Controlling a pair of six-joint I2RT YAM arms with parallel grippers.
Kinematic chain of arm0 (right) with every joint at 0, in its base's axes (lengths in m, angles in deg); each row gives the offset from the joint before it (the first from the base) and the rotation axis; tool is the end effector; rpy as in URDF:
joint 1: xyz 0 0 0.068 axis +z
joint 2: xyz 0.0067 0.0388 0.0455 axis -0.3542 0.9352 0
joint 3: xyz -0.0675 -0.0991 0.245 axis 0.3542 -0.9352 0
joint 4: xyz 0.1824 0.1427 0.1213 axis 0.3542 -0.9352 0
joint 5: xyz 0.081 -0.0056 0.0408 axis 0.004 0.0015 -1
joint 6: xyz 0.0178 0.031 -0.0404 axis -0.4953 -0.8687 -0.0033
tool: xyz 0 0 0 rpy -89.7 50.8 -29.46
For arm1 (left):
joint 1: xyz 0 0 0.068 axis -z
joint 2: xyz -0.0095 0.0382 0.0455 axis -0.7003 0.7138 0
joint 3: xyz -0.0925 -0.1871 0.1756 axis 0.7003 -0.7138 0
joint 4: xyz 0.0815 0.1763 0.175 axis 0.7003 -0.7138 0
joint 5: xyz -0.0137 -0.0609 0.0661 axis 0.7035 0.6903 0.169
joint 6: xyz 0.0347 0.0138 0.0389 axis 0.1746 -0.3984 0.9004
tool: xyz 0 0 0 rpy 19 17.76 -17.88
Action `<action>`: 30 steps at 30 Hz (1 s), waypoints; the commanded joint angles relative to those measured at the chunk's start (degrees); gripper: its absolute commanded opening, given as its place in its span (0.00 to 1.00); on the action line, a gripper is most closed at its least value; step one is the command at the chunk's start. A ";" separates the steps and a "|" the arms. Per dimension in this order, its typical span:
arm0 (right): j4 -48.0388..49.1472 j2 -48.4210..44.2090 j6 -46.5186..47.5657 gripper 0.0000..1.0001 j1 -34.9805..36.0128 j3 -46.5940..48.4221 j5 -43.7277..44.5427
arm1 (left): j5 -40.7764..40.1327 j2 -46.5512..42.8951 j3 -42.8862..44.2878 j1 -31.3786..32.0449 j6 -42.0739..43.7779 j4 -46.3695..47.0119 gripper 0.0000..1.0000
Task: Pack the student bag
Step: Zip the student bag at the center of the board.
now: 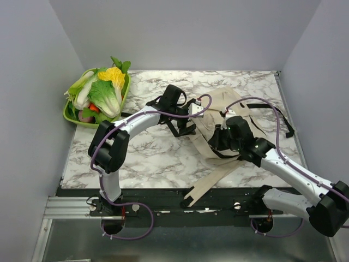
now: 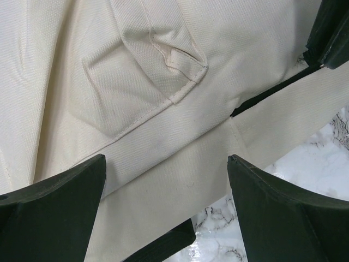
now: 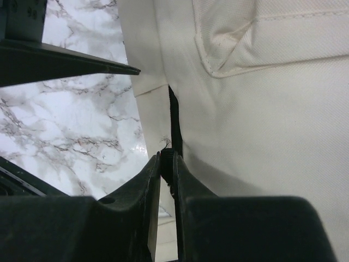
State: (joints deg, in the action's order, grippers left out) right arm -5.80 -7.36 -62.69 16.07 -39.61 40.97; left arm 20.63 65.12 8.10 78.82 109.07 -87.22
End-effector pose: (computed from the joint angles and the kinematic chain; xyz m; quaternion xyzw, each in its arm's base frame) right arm 0.1842 0.1369 0.2613 -0.0976 0.8927 0.2119 0.3856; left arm 0.3267 -0.2537 0.2394 0.6411 0.5817 -0.3267 0.3793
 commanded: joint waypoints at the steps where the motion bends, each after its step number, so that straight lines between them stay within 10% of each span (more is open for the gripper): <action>1: 0.32 -1.47 -2.55 0.19 0.45 -2.74 0.70 | 0.56 0.22 0.08 0.17 0.69 -0.43 0.99; 12: 1.11 -6.91 -5.89 0.14 0.45 -6.44 -0.44 | 7.05 -2.94 3.76 1.05 -3.09 -4.63 0.99; 16: -0.38 -10.16 -5.81 0.44 0.45 -6.44 0.60 | 8.73 -4.17 5.62 2.98 -2.65 -9.04 0.99; 20: -2.84 -13.41 -5.37 0.53 0.36 -4.08 6.66 | 8.29 -3.73 7.64 4.04 -2.56 -11.77 0.99; 30: -11.19 -7.10 -6.77 0.32 -6.04 6.13 22.49 | 6.71 -2.94 7.12 9.39 -1.50 -13.09 0.99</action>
State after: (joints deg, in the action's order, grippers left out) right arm -11.74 -17.20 -67.95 13.19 -36.86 55.22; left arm 25.96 62.89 15.64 85.49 106.63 -99.03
